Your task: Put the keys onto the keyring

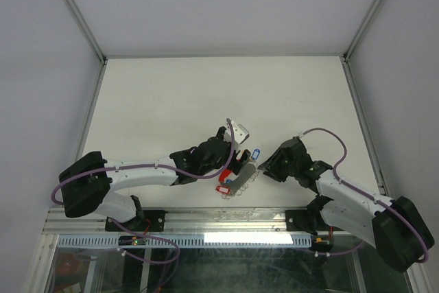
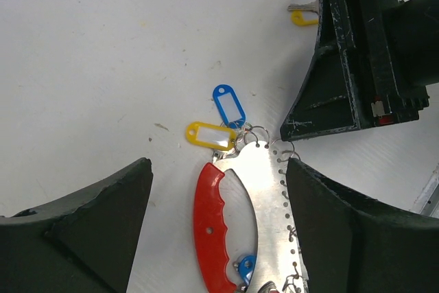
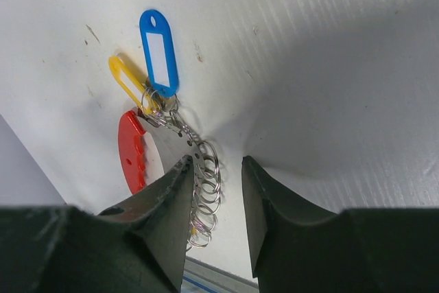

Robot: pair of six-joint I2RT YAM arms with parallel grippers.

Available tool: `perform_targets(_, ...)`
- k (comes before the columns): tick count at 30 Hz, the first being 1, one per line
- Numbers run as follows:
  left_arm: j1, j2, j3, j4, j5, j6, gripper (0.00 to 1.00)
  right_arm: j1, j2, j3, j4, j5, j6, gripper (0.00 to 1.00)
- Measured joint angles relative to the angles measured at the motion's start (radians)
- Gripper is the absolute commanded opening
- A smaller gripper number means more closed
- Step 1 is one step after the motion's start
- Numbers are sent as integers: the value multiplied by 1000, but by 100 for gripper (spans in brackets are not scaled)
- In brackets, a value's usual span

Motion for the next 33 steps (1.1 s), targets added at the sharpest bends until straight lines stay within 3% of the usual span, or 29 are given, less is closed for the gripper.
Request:
perform_targets(10, 0, 0, 0, -10, 0, 3, 75, -11, 6, -42, 82, -37, 47, 30)
perform_targets(33, 0, 12, 9, -42, 2, 25, 74, -26, 27, -108, 227, -81, 156, 24)
